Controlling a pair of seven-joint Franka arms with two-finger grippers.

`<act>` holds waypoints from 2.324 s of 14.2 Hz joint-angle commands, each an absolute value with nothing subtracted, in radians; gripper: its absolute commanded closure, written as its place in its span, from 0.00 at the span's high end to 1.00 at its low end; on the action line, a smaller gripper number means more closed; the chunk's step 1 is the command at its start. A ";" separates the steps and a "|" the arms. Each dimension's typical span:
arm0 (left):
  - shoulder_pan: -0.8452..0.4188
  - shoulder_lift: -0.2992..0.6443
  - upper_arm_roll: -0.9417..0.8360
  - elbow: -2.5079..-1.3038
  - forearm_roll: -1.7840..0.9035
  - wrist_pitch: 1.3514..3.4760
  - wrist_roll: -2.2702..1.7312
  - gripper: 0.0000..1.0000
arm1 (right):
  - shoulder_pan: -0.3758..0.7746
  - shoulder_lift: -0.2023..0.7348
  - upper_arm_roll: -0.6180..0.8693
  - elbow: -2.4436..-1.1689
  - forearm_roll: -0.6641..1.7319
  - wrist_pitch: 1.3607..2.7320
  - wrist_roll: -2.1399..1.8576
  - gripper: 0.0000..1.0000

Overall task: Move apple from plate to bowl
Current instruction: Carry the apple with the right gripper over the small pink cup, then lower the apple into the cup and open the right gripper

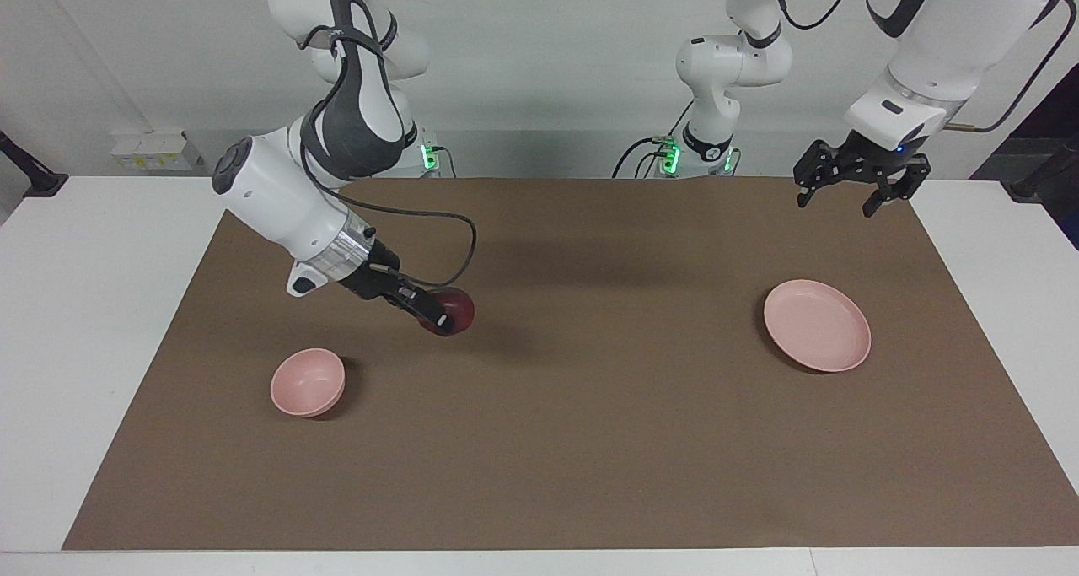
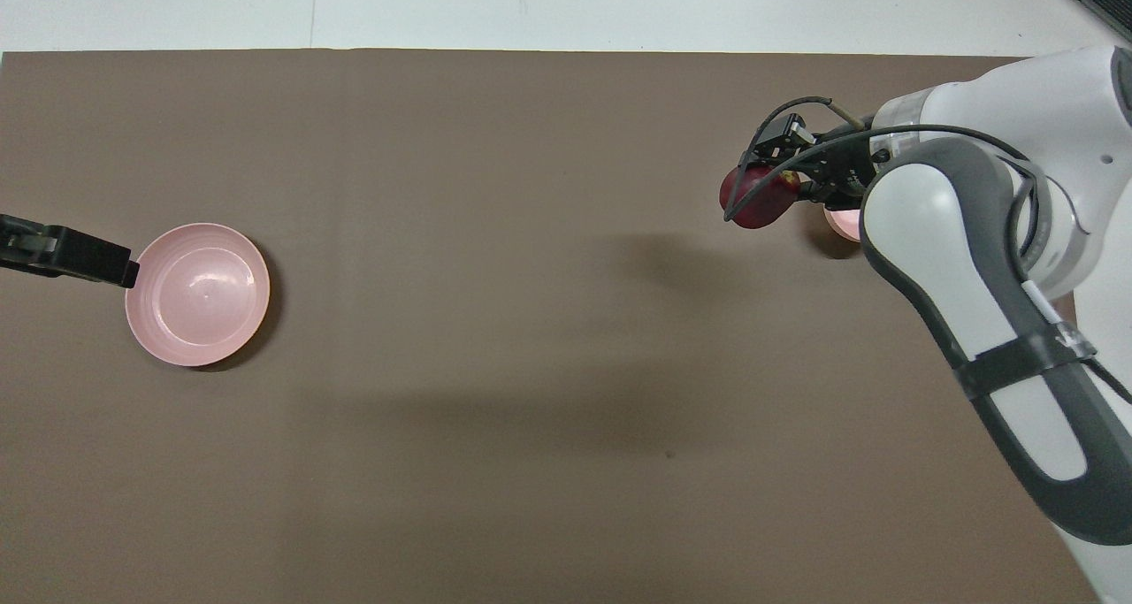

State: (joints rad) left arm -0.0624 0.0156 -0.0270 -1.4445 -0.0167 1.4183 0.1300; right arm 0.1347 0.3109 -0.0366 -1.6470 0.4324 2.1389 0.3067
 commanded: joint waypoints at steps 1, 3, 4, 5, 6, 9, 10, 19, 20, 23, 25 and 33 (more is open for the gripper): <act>-0.089 0.012 -0.023 -1.404 0.021 1.373 0.118 1.00 | 0.112 0.325 -0.028 -1.637 0.313 2.239 0.166 0.00; -0.087 -0.028 -0.026 -1.431 0.018 1.379 0.117 1.00 | 0.112 0.336 -0.028 -1.637 0.195 2.292 0.129 0.00; -0.084 -0.031 -0.026 -1.437 0.015 1.379 0.117 1.00 | 0.109 0.342 -0.026 -1.638 0.126 2.325 0.121 0.00; -0.084 -0.031 -0.026 -1.439 0.015 1.379 0.115 1.00 | 0.101 0.356 -0.026 -1.638 0.059 2.356 0.101 0.00; -0.084 -0.031 -0.025 -1.440 0.015 1.376 0.114 1.00 | 0.085 0.371 -0.026 -1.638 0.011 2.390 0.065 0.00; -0.078 -0.049 -0.025 -1.474 0.015 1.394 0.107 1.00 | 0.049 0.406 -0.028 -1.663 -0.011 2.482 -0.064 0.00; -0.077 -0.049 -0.022 -1.474 0.014 1.393 0.110 1.00 | 0.043 0.403 -0.029 -1.695 -0.023 2.529 -0.077 0.00; -0.071 -0.049 -0.012 -1.468 0.006 1.387 0.104 1.00 | 0.000 0.319 -0.029 -1.922 -0.117 2.665 -0.072 0.00; -0.071 -0.049 -0.012 -1.468 0.005 1.387 0.104 1.00 | -0.009 0.319 -0.028 -1.924 -0.115 2.661 -0.072 0.00; -0.071 -0.049 -0.012 -1.468 0.006 1.387 0.104 1.00 | -0.018 0.299 -0.026 -1.969 -0.114 2.664 -0.069 0.00; -0.071 -0.049 -0.012 -1.468 0.005 1.387 0.104 1.00 | -0.021 0.311 -0.026 -1.977 -0.114 2.690 -0.069 0.00; -0.071 -0.049 -0.012 -1.468 0.005 1.387 0.104 1.00 | -0.015 0.275 -0.025 -1.950 -0.114 2.602 -0.083 1.00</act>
